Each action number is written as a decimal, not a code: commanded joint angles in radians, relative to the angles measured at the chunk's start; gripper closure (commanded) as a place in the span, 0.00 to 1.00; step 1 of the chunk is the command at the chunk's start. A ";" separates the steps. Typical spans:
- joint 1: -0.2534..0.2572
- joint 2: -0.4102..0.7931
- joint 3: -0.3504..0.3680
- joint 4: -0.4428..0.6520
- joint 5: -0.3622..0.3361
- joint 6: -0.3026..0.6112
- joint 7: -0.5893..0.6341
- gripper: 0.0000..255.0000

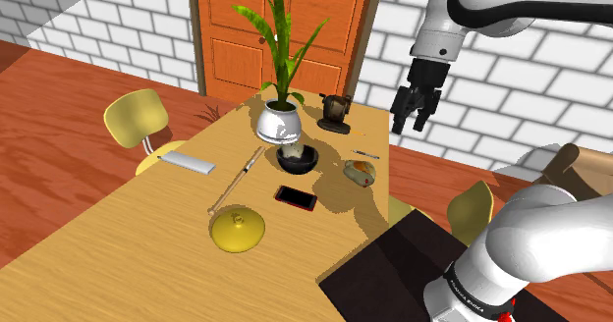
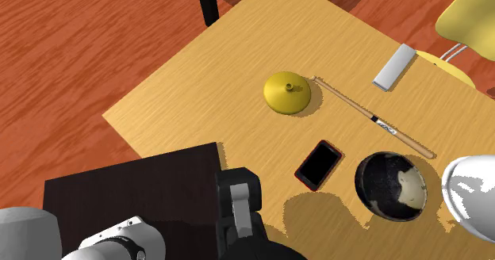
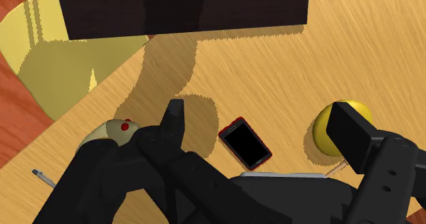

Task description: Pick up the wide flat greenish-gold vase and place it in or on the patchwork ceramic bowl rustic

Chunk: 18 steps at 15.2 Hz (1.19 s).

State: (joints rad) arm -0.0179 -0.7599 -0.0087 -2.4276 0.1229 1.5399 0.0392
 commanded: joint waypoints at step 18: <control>0.089 0.379 0.315 -0.060 0.118 0.564 0.282 0.00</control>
State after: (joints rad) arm 0.0693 -0.4152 0.2879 -2.4974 0.2431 2.0699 0.3011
